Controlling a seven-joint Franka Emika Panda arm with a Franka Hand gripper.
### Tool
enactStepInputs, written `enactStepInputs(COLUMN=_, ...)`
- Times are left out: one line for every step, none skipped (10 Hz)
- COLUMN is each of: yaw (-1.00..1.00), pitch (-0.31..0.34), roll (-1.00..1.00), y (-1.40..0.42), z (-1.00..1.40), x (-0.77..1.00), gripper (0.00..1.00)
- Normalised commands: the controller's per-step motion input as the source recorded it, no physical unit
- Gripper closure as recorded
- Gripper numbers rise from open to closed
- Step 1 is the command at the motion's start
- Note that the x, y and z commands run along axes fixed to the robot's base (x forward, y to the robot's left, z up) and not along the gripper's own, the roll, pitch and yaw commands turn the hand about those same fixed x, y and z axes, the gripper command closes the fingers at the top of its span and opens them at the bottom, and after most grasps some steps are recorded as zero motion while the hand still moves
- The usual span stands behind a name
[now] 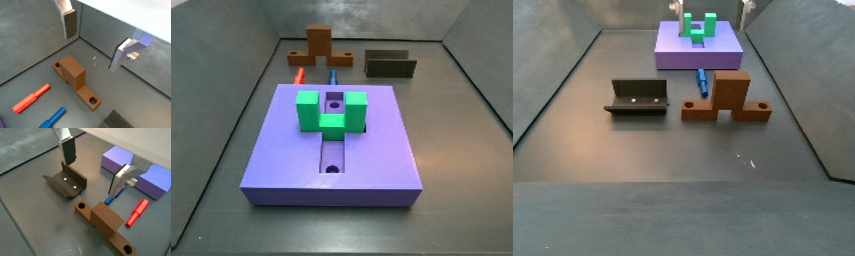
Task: Pick up the brown object. Move up. Move to above the board. Insert the brown object.
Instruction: Pick up the brown object.
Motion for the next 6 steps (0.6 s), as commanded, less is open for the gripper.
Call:
enactStepInputs(yaw=0.0, pitch=-0.101, roll=0.0, y=-0.15, z=-0.29, x=-0.29, gripper=0.0)
enactStepInputs(yaw=-0.02, pitch=-0.139, roll=0.0, y=-0.14, z=-0.41, x=-0.44, gripper=0.0)
enactStepInputs(yaw=-0.06, pitch=-0.156, roll=0.0, y=-0.11, z=-0.48, x=-0.49, gripper=0.0)
enactStepInputs(yaw=-0.06, pitch=-0.176, roll=0.0, y=-0.1, z=-0.55, x=-0.45, gripper=0.0)
enactStepInputs(yaw=-0.07, pitch=-0.173, roll=0.0, y=-0.09, z=-0.56, x=-0.39, gripper=0.0)
enactStepInputs(yaw=-0.14, pitch=-0.146, roll=0.0, y=-0.03, z=-0.48, x=-0.29, gripper=0.0)
